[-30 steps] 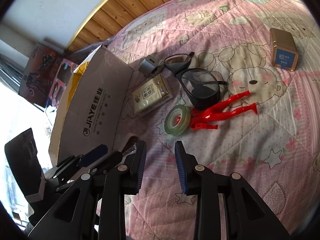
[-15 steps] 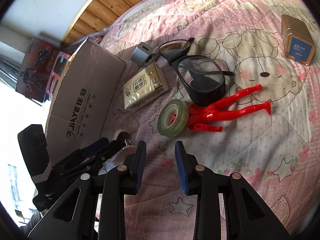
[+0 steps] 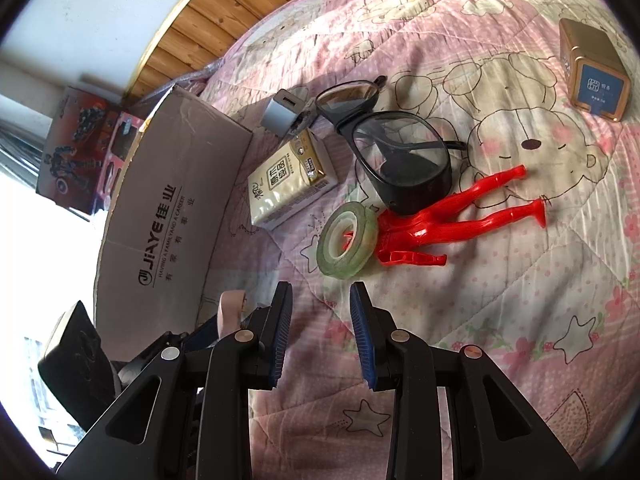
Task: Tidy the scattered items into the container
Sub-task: 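Grasp the pink stapler with the left tool while the right tool grasps the green tape roll, then carry the stapler and tape roll over the cardboard box with both tools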
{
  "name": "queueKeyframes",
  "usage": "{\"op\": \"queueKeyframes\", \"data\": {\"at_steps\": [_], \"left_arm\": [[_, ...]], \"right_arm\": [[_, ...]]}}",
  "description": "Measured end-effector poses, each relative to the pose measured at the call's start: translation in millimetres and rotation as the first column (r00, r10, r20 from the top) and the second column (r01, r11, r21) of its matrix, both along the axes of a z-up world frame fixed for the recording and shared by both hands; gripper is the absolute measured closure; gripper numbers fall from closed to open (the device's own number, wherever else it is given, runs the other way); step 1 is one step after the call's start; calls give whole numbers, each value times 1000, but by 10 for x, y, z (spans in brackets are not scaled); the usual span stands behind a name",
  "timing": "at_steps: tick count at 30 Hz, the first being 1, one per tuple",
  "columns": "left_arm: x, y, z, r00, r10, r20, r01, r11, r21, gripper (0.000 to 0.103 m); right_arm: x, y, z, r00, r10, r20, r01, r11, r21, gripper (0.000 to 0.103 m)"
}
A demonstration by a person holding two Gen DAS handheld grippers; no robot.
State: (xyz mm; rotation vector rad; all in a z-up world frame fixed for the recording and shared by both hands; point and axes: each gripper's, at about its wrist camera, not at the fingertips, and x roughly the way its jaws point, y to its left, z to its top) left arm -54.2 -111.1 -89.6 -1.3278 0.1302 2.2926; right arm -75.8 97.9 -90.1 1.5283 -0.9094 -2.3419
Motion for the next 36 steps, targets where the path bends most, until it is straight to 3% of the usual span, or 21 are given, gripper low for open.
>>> {"op": "queueKeyframes", "data": {"at_steps": [5, 6, 9, 11, 14, 17, 21, 24, 25, 28, 36], "left_arm": [[-94, 75, -42, 999, -40, 7, 39, 997, 66, 52], [-96, 97, -61, 999, -49, 16, 47, 996, 74, 61], [-26, 151, -41, 997, -73, -7, 74, 996, 59, 65], [-6, 165, -55, 997, -80, -18, 81, 996, 43, 65], [-36, 149, -132, 997, -72, -18, 72, 997, 35, 65], [-44, 125, -102, 998, -63, -16, 64, 996, 55, 75], [-13, 102, -61, 999, -44, -6, 44, 996, 75, 75], [-39, 154, -105, 999, -34, 6, 33, 998, 57, 74], [-47, 177, -105, 999, -33, 2, 33, 998, 53, 74], [-60, 231, -93, 999, -38, -6, 38, 999, 28, 75], [-8, 122, 126, 1000, 2, 11, -3, 998, 69, 76]], "right_arm": [[-190, 56, -157, 997, -70, 28, 71, 997, -25, 70], [-219, 68, -177, 996, -79, 30, 80, 996, -36, 70], [-283, 82, -228, 996, -88, 35, 89, 995, -41, 70], [-302, 53, -208, 997, -68, 41, 69, 997, -22, 85], [-290, -8, -163, 999, -37, 40, 38, 999, -24, 90], [-277, -106, -98, 1000, 1, 28, 0, 1000, -15, 91], [-314, -240, -64, 998, 56, 7, -56, 997, 43, 88], [-389, -290, -108, 999, 49, 1, -49, 993, 104, 79], [-414, -293, -133, 999, 48, 3, -48, 993, 105, 79], [-431, -259, -181, 999, 42, 10, -42, 997, 59, 92], [-342, -292, 25, 998, 59, -35, -57, 997, 56, 93]]}}
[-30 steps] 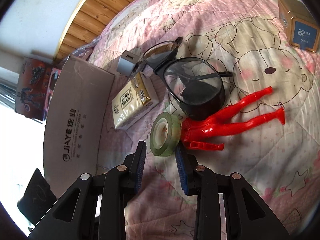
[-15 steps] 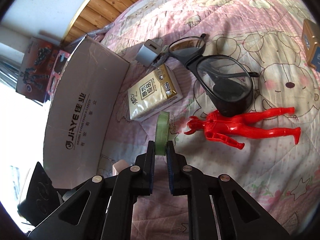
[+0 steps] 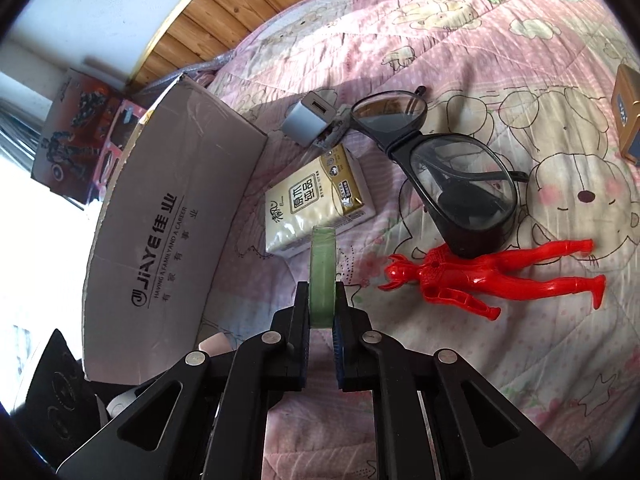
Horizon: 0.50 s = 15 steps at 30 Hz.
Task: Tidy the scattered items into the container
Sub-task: 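Carry the stapler and tape roll over the cardboard box with both tools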
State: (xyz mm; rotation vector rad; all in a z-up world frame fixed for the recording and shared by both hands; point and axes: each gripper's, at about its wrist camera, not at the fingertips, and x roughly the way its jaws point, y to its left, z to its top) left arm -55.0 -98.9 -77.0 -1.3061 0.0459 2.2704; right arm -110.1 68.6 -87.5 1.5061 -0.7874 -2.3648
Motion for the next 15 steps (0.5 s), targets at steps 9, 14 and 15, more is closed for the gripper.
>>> {"op": "queueKeyframes", "data": {"at_steps": [9, 14, 15], "left_arm": [[34, -156, 132, 998, 49, 45, -50, 998, 26, 76], [67, -266, 176, 993, 105, 45, -106, 994, 12, 76], [76, -277, 215, 993, 108, 38, -109, 994, 13, 76]], "right_arm": [[103, 58, 114, 1000, -16, -21, 15, 1000, -5, 93], [161, -10, 161, 1000, 8, -30, -8, 1000, -2, 93], [167, -26, 169, 999, 12, -34, -12, 1000, -3, 93]]}}
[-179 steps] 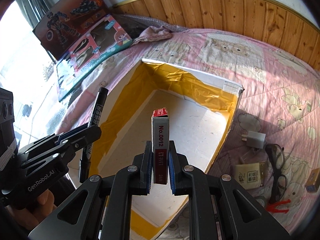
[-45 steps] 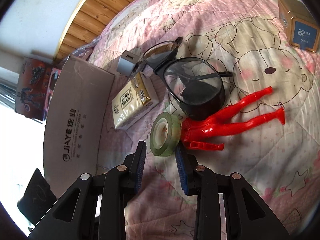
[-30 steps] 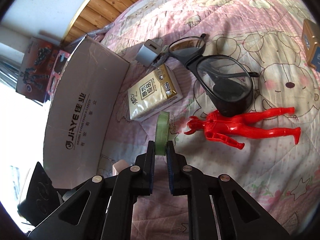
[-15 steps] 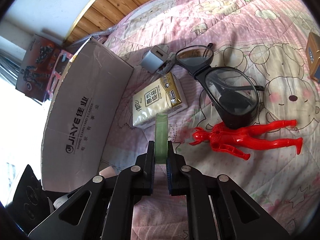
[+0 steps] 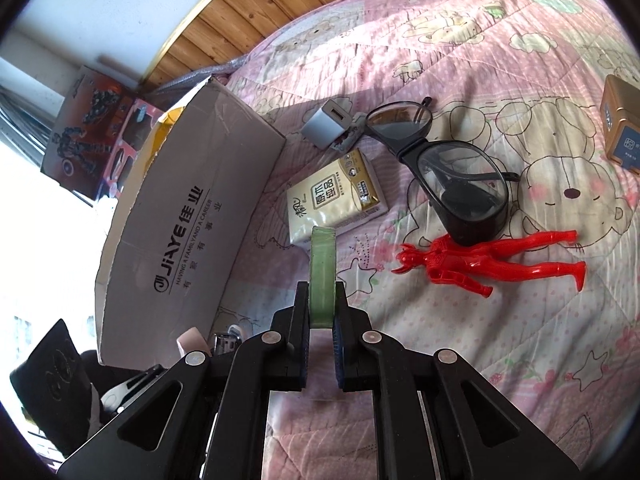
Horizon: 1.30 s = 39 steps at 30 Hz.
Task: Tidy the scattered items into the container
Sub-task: 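Carry the stapler and tape roll over the cardboard box with both tools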
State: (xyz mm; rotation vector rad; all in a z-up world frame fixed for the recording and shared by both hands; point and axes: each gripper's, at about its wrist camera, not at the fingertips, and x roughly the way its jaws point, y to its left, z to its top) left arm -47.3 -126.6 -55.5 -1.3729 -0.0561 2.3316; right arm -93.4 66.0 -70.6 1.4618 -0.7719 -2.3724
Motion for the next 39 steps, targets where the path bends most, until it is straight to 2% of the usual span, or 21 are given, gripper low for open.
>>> {"op": "queueKeyframes", "data": {"at_steps": [5, 10, 18, 29, 39], "left_arm": [[27, -42, 219, 998, 29, -57, -30, 999, -24, 76], [16, -83, 344, 995, 73, -66, -78, 994, -72, 76], [112, -176, 540, 989, 115, -96, -123, 988, -87, 76], [278, -309, 838, 981, 136, -140, -143, 989, -39, 76], [366, -461, 1025, 973, 162, -163, -165, 986, -1, 76]], "right_arm": [[49, -54, 82, 1000, 17, -24, -17, 1000, 4, 93], [151, -77, 142, 999, 21, -40, -21, 1000, 11, 93], [320, -177, 217, 998, 35, -61, -32, 999, 40, 93], [596, -387, 483, 988, 75, -138, -59, 991, 116, 93], [889, -629, 640, 981, 110, -162, -91, 989, 117, 93]]}}
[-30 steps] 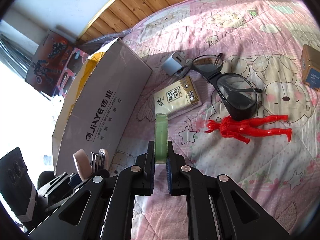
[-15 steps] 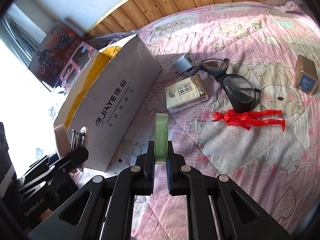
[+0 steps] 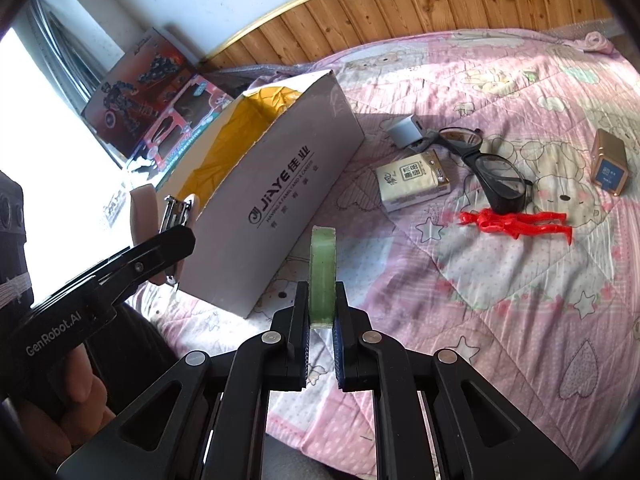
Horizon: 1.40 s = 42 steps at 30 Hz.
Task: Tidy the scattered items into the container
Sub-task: 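Carry the stapler and tape roll over the cardboard box with both tools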
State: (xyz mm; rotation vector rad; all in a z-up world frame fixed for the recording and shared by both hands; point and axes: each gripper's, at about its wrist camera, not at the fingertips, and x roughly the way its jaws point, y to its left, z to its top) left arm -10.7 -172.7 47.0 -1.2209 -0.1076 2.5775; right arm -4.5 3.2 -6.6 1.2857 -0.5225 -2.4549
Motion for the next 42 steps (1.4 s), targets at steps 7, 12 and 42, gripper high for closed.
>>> {"op": "queueKeyframes", "data": {"at_steps": [7, 12, 42], "left_arm": [[65, -95, 109, 1000, 3, -20, -2, 1000, 28, 76], [108, -184, 162, 1000, 9, -26, -7, 999, 53, 76], [60, -919, 519, 993, 93, -70, -80, 984, 160, 76]], "right_arm": [[146, -92, 183, 999, -7, -35, 7, 1000, 7, 93], [250, -142, 276, 999, -19, -46, 19, 1000, -2, 93], [180, -838, 1063, 986, 80, -149, -62, 990, 125, 93]]}}
